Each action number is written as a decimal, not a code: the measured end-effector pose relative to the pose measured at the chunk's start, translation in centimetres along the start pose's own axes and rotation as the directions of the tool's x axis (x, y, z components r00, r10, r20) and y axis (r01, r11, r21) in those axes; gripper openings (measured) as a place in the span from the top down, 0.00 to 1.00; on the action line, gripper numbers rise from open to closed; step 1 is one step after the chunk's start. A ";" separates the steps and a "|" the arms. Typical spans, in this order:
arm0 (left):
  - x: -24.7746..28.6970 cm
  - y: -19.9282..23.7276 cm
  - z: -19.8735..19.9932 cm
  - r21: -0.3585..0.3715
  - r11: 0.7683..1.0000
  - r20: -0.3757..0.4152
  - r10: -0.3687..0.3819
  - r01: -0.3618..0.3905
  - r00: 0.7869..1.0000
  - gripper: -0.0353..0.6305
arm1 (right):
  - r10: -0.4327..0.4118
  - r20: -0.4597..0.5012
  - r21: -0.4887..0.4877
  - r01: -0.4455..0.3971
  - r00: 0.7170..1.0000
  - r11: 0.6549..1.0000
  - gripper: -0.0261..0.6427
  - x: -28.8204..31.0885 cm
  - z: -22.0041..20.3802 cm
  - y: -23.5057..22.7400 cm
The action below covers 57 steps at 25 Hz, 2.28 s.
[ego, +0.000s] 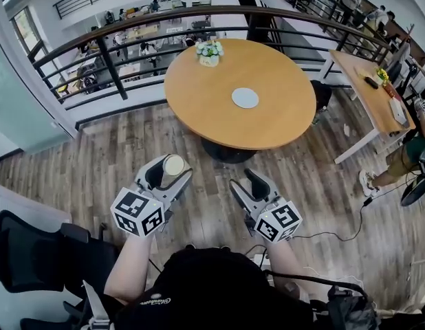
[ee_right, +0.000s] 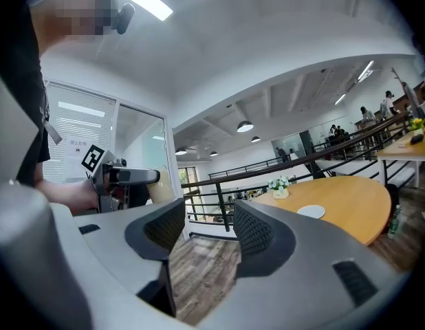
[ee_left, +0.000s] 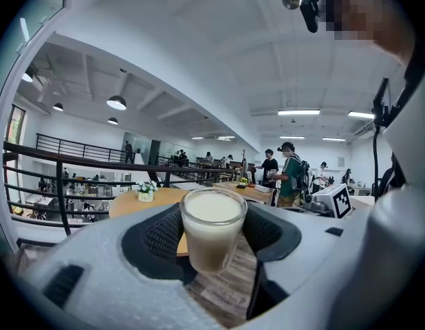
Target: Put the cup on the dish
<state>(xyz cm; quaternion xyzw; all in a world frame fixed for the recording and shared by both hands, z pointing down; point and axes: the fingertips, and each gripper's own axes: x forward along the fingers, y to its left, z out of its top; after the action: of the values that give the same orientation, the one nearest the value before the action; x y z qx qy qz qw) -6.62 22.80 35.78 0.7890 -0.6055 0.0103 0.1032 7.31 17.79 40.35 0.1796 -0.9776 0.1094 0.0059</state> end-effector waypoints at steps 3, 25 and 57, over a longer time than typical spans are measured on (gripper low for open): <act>1.1 -1.3 -0.1 0.005 1.000 0.001 0.000 0.000 1.000 0.55 | -0.004 0.005 0.006 0.004 1.000 1.000 0.63 -1.4 0.0 -1.3; 7.3 -2.5 -0.1 -0.002 1.000 0.044 0.023 -0.023 0.999 0.55 | -0.005 0.008 -0.026 0.005 1.000 1.000 0.63 -2.9 0.7 -7.9; 24.4 25.1 6.3 -0.048 0.993 0.013 -0.111 0.112 0.994 0.55 | -0.109 -0.070 -0.060 0.105 0.992 0.993 0.63 27.2 6.0 -20.1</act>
<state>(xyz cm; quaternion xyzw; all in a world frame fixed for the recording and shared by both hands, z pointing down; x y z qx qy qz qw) -24.82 -7.75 36.80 0.8190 -0.5610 -0.0142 0.1195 -10.85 -11.34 40.16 0.2273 -0.9684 0.0880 0.0526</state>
